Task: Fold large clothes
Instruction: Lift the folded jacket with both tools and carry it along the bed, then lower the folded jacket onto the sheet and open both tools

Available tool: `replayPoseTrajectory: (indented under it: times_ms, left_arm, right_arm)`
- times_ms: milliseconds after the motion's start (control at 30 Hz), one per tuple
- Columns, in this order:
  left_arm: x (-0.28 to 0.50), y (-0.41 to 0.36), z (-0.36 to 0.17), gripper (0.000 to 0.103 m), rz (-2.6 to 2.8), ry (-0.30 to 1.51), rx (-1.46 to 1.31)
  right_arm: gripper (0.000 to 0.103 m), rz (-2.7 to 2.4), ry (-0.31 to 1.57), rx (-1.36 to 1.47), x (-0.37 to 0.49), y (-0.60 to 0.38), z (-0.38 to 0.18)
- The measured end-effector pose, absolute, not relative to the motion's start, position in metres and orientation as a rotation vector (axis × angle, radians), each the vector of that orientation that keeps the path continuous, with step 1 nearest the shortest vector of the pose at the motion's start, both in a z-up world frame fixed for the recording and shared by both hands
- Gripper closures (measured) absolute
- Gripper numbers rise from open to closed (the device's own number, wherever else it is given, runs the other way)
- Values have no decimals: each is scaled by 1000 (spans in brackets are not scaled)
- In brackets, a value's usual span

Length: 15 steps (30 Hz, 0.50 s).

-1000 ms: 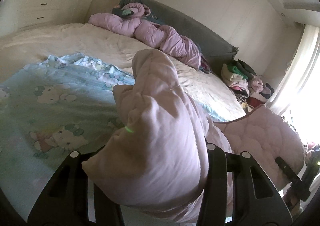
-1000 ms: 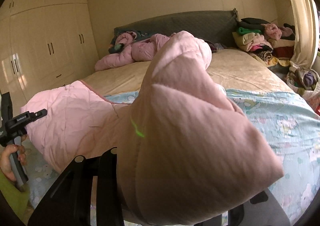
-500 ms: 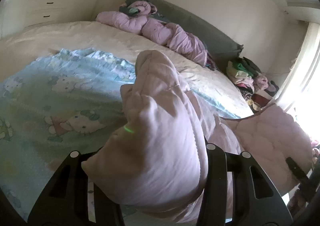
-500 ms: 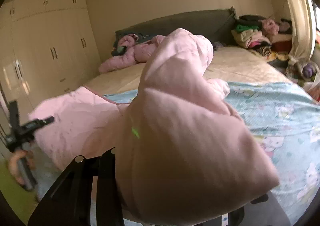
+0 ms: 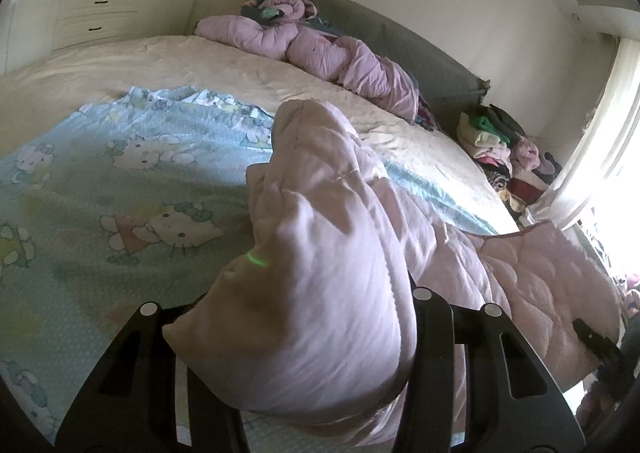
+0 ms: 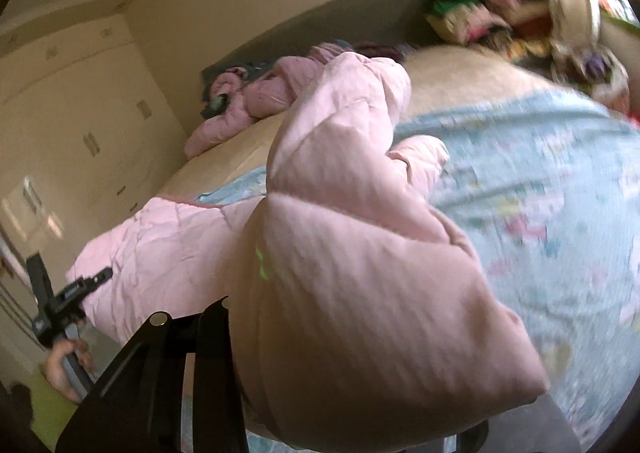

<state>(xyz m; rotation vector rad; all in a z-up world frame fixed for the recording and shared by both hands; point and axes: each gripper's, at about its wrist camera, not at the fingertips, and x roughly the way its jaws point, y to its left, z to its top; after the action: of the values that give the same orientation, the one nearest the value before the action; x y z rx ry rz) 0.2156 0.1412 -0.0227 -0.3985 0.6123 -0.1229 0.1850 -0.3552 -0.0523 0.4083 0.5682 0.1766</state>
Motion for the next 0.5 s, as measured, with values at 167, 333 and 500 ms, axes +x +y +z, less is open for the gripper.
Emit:
replayPoseTrajectory:
  times_ms: [167,333,500]
  left_arm:
    - [216,140,-28,65,-119,624,-385]
    - [221,139,-36,63,-101,654,-367]
    - [221,137,-39,60,-80,674,-352]
  right_arm:
    - [68,98,644,574,196,-385,-84]
    - [66,28,715,668,213,-400,-108]
    - [42,-34,769,668,221,-400,-120]
